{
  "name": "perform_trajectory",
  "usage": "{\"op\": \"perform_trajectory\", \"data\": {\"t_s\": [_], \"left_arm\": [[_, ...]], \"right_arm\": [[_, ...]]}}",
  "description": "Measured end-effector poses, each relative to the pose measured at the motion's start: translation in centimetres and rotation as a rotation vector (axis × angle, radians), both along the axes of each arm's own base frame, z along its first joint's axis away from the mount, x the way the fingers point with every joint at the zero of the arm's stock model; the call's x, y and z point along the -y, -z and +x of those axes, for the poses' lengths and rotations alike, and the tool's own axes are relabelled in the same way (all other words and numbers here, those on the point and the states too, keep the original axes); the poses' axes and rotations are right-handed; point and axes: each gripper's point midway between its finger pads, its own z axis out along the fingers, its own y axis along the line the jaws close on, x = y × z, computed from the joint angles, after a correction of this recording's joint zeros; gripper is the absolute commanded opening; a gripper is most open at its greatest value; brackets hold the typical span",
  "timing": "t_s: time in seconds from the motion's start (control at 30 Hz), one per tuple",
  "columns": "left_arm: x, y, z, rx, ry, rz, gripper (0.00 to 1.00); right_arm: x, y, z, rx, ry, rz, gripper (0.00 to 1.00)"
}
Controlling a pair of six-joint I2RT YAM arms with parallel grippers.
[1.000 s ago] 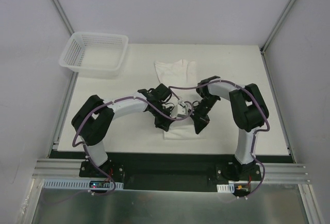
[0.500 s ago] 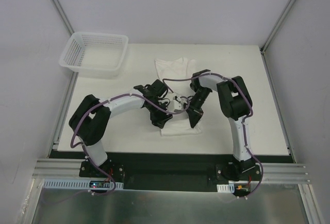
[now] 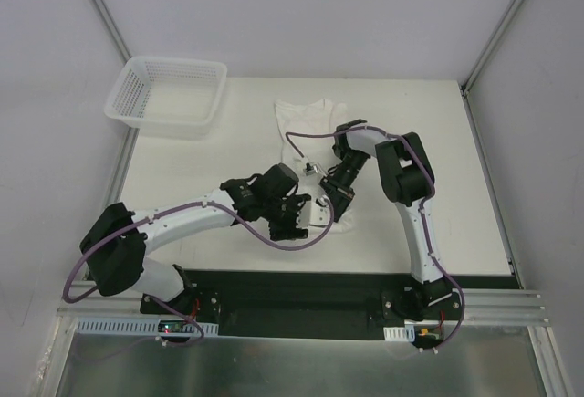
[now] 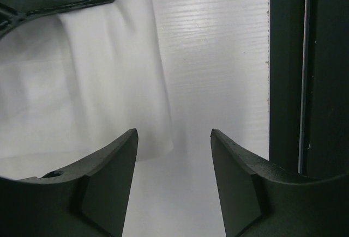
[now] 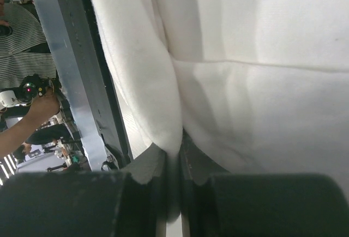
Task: Roll the t-shirts
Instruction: Roll the T-shirt to the center of the board.
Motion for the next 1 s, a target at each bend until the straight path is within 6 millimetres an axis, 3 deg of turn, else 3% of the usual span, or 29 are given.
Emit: {"op": "perform_trajectory", "data": {"t_s": [0.17, 0.43, 0.53, 0.57, 0.6, 0.7, 0.8, 0.9, 1.0], "left_arm": [[0.1, 3.1, -0.3, 0.060, 0.045, 0.039, 0.57], [0.5, 6.7, 1.5, 0.169, 0.060, 0.088, 0.57], [0.5, 7.7, 2.0, 0.184, 0.065, 0.111, 0.46], [0.5, 8.0, 2.1, 0.189, 0.068, 0.117, 0.36], [0.7, 8.0, 2.4, 0.202, 0.071, 0.111, 0.31], [1.0, 8.3, 3.1, 0.238, 0.075, 0.116, 0.13], [1.0, 8.4, 3.7, 0.270, 0.078, 0.125, 0.01], [1.1, 8.3, 3.9, 0.280, 0.087, 0.123, 0.00], [1.2, 8.1, 3.8, 0.272, 0.094, 0.122, 0.00]], "right_arm": [[-0.1, 0.0, 0.4, -0.014, 0.030, 0.005, 0.11], [-0.1, 0.0, 0.4, -0.019, 0.041, 0.006, 0.11], [-0.2, 0.0, 0.5, -0.018, 0.043, 0.007, 0.11], [-0.2, 0.0, 0.5, -0.018, 0.043, 0.008, 0.14], [-0.2, 0.0, 0.5, -0.018, 0.043, 0.008, 0.17], [-0.2, -0.1, 0.5, -0.022, 0.048, 0.008, 0.32], [-0.2, -0.6, 0.5, -0.049, 0.084, 0.018, 0.46], [0.6, -1.5, 1.6, -0.031, 0.161, 0.051, 0.50], [2.9, -3.6, 5.0, 0.072, 0.310, 0.108, 0.52]]}}
